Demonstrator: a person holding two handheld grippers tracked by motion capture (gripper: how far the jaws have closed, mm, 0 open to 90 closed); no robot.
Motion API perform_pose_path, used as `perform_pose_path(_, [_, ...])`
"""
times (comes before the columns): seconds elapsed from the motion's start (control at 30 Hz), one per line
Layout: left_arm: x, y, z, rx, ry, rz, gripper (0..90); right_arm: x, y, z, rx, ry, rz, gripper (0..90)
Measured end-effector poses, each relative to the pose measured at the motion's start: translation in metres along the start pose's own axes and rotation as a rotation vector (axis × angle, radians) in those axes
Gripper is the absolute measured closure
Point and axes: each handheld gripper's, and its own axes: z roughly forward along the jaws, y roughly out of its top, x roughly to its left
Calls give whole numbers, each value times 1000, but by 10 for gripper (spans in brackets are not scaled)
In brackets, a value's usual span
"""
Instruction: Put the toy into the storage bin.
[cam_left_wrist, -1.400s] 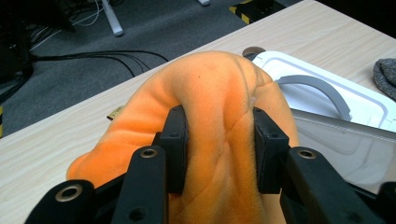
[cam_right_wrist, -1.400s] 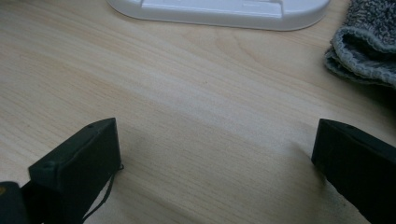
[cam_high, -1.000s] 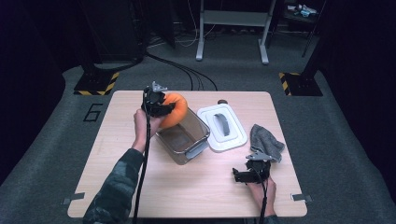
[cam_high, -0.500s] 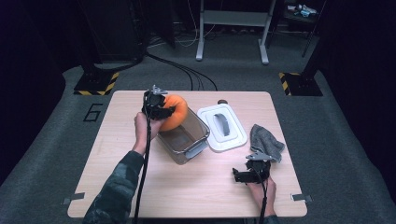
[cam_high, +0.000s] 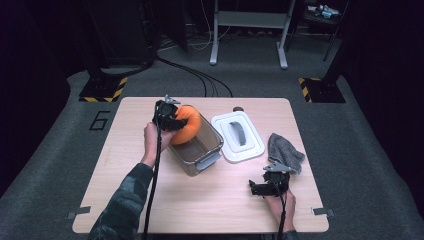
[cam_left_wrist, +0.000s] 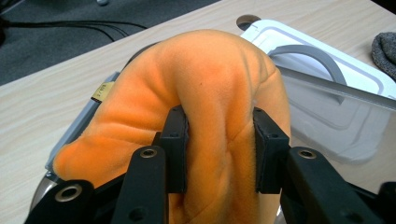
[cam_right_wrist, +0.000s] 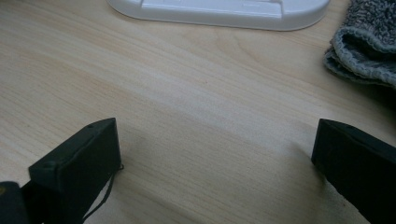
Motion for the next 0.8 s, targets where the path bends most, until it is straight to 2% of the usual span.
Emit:
perform_pose_path(0.13, [0, -2, 4, 17, -1, -4, 629, 0, 0, 0, 0, 0, 0, 3])
perform_pose_path(0.17, [1, -4, 8, 43, -7, -7, 619, 0, 0, 0, 0, 0, 0, 3])
perform_pose_path(0.23, [1, -5, 10, 50, -8, -12, 608, 0, 0, 0, 0, 0, 0, 3])
perform_pose_path(0.27, [1, -7, 15, 72, -10, -12, 603, 0, 0, 0, 0, 0, 1, 3])
perform_pose_path(0.53, [-3, -5, 18, 104, 14, 24, 552, 0, 0, 0, 0, 0, 0, 3])
perform_pose_path(0.8, [-1, -6, 24, 145, 3, 17, 501, 0, 0, 0, 0, 0, 0, 3])
